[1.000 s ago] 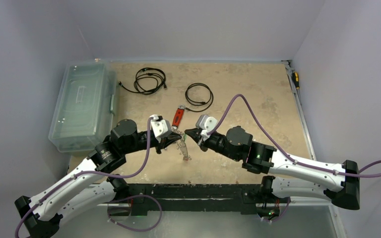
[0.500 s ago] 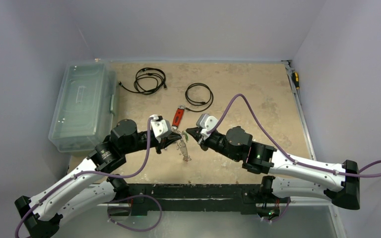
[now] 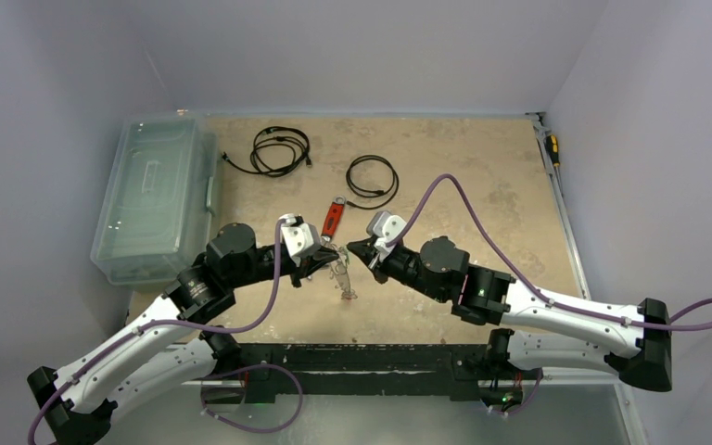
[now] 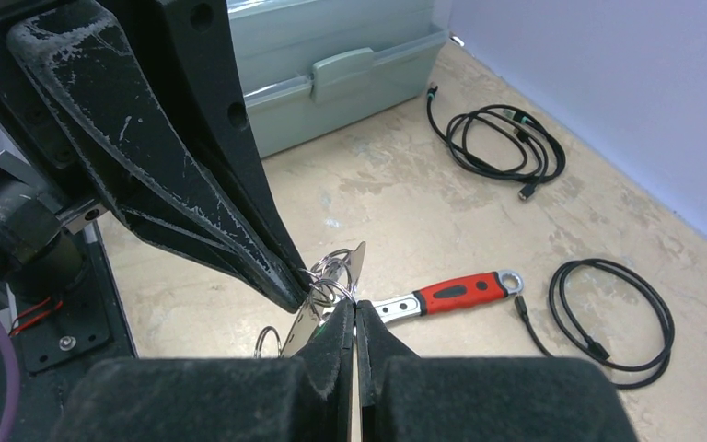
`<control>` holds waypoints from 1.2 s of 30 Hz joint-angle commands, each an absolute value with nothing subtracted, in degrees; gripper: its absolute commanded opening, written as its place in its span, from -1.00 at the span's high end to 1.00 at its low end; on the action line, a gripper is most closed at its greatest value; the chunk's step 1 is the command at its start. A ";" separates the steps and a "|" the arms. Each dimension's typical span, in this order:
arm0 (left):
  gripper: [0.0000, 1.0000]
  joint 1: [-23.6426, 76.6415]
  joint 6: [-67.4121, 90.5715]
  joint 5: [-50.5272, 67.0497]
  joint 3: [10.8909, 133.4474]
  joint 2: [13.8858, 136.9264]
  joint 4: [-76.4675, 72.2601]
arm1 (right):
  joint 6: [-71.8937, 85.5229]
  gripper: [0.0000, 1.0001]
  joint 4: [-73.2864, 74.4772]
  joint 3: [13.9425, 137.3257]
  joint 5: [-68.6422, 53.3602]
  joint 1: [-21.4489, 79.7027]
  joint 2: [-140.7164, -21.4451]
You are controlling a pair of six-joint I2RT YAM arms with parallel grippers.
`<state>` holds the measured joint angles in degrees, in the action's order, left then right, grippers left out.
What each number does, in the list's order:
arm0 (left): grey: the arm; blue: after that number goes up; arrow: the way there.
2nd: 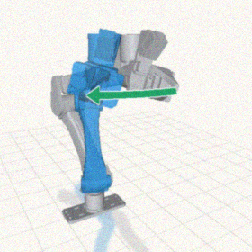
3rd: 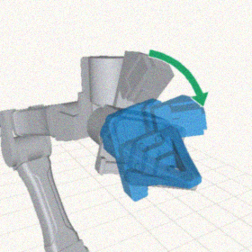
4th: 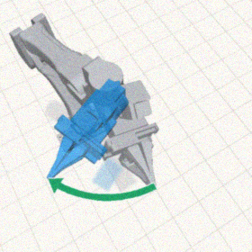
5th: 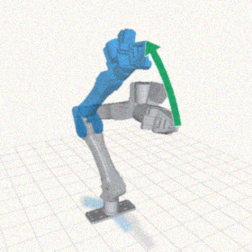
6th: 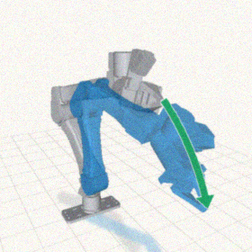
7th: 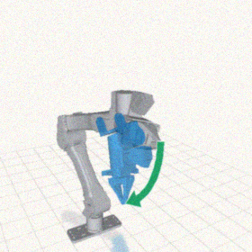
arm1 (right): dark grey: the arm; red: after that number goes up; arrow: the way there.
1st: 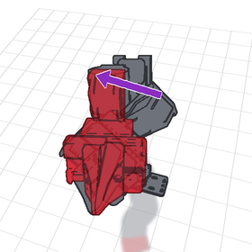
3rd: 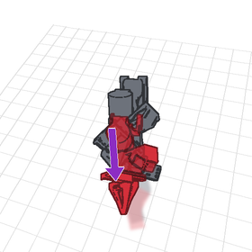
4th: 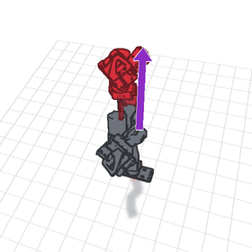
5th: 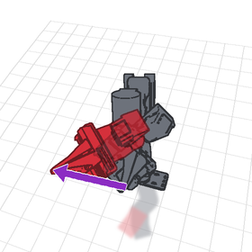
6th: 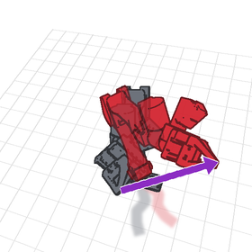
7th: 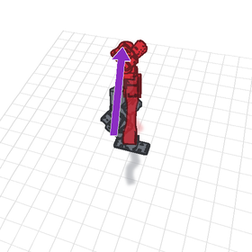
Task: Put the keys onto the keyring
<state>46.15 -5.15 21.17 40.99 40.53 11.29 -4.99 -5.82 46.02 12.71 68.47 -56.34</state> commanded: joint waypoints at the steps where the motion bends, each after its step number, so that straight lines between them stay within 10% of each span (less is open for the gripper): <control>1: 1.00 45.97 -4.58 21.45 42.32 39.55 8.00 | -2.36 1.00 -7.49 45.59 13.62 68.55 -54.93; 16: 1.00 45.97 -4.66 21.51 42.41 38.97 8.10 | -0.42 0.20 -8.28 42.03 15.98 68.55 -48.44; 36: 1.00 46.01 -2.95 32.95 41.03 37.65 3.81 | -10.49 -0.09 -9.23 39.83 -6.13 68.21 -41.72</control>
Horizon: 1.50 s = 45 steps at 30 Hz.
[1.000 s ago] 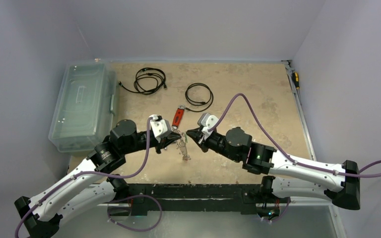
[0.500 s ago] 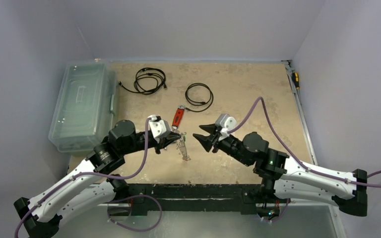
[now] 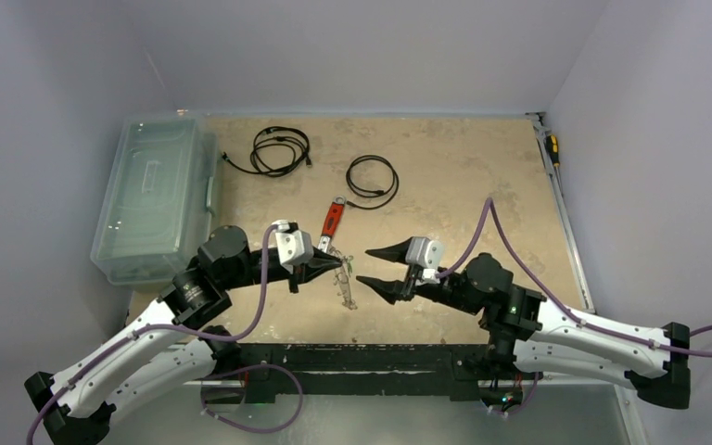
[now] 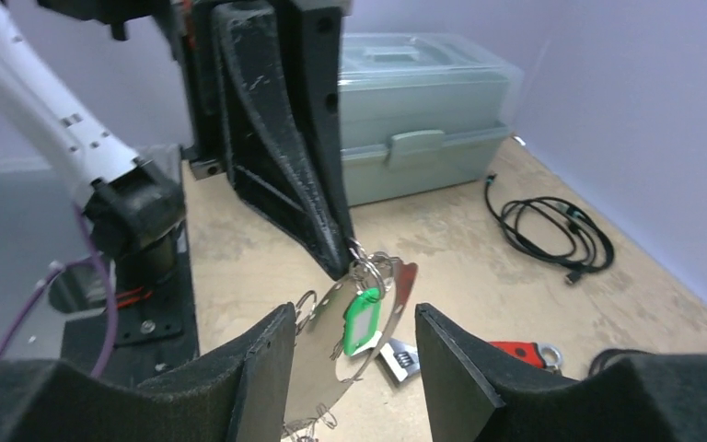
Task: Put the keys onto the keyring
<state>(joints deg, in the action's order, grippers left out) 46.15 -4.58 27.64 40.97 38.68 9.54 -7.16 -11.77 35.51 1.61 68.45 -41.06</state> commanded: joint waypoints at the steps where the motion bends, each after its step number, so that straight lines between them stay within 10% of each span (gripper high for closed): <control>1: 1.00 45.97 -2.83 33.77 40.90 37.54 3.41 | -10.85 -0.10 -8.16 40.43 -6.83 68.06 -41.98; 45: 1.00 46.08 -1.84 41.71 39.47 38.14 0.88 | -9.48 0.26 -13.27 40.80 -27.03 59.09 -47.61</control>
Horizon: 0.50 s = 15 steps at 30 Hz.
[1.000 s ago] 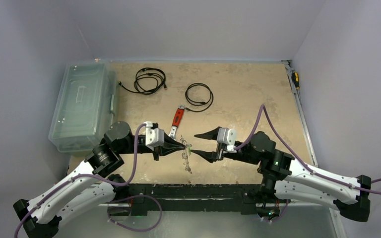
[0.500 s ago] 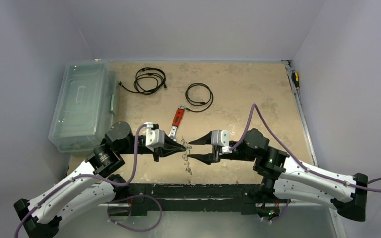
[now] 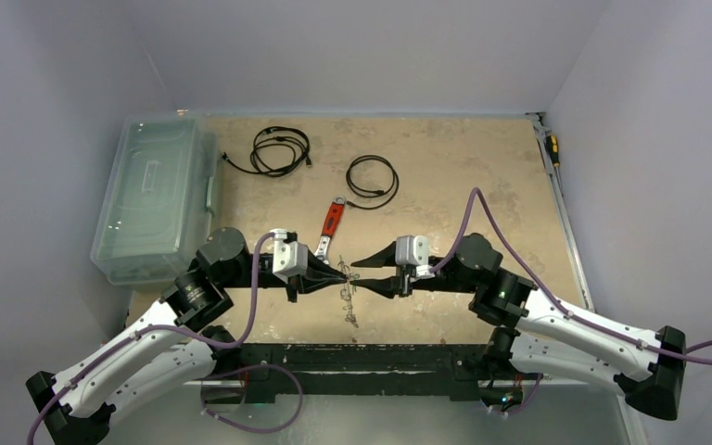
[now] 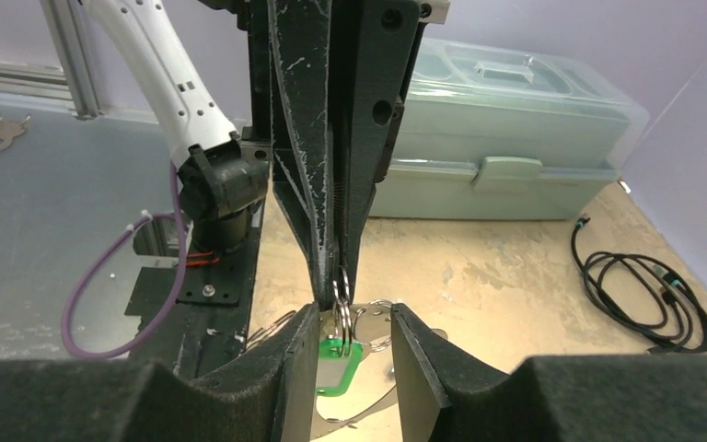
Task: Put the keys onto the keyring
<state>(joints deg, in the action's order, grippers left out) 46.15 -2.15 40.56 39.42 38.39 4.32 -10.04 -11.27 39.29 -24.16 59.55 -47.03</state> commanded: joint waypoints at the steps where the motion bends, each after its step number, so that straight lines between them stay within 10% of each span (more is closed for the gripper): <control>1: 1.00 46.14 -1.83 41.68 39.46 38.21 0.88 | -9.49 0.27 -13.23 40.83 -27.45 59.02 -47.83; 15: 1.00 46.11 -1.98 41.66 39.40 38.45 0.88 | -10.05 1.00 -11.99 41.19 -28.74 58.62 -49.03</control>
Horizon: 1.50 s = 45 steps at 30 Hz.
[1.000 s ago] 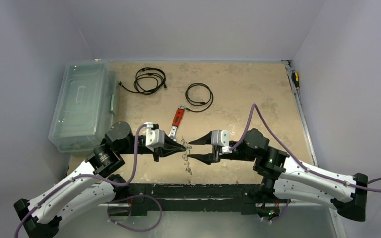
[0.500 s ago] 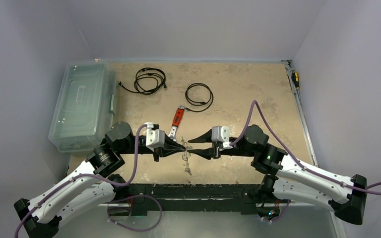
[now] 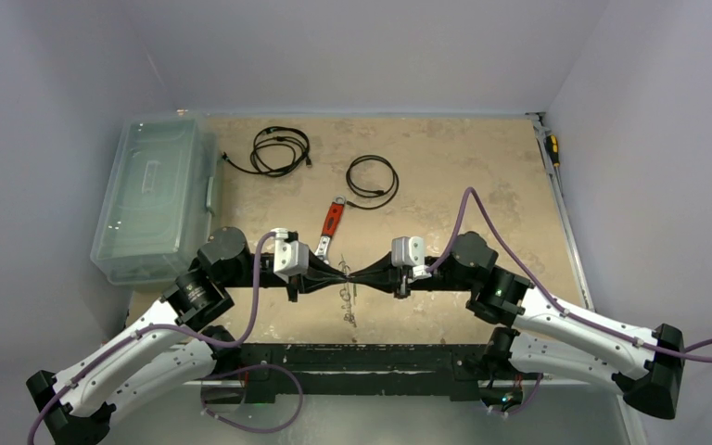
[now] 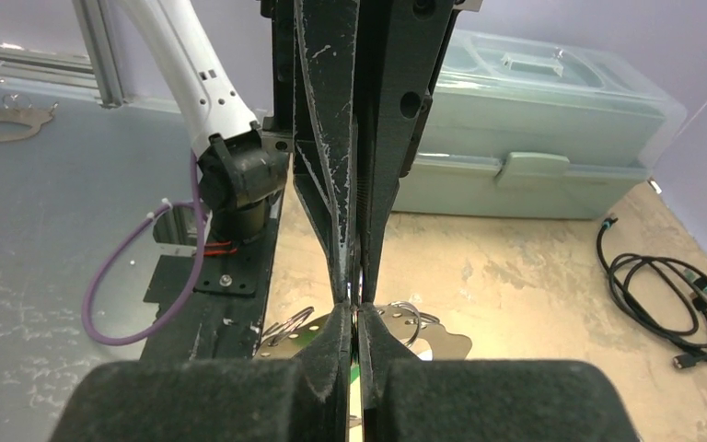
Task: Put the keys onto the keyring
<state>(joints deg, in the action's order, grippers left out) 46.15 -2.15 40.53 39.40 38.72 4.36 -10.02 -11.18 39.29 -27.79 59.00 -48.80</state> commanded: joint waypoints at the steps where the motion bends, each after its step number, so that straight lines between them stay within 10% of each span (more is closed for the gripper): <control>1: 1.00 46.14 -1.99 41.62 39.38 38.41 0.88 | -10.10 1.00 -11.84 41.14 -28.74 58.56 -49.04; 7: 0.99 46.10 -2.01 42.13 39.19 38.41 0.88 | -10.32 1.00 -10.52 41.62 -28.59 58.54 -48.78; 14: 0.15 46.13 -2.28 41.08 39.05 36.90 0.92 | -10.32 1.00 -5.82 44.10 -25.90 58.54 -50.35; 31: 0.47 46.10 -1.44 44.16 38.61 39.67 -1.76 | -11.30 1.00 -1.31 46.50 -29.10 58.54 -49.93; 45: 0.27 46.12 -1.71 42.85 38.50 39.29 -1.34 | -11.12 1.00 -1.85 46.19 -30.73 58.54 -48.23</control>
<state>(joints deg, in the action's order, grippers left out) 46.15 -2.11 42.65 38.61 39.79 0.84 -10.57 0.08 43.48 -29.19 58.81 -49.45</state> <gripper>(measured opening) 0.366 0.012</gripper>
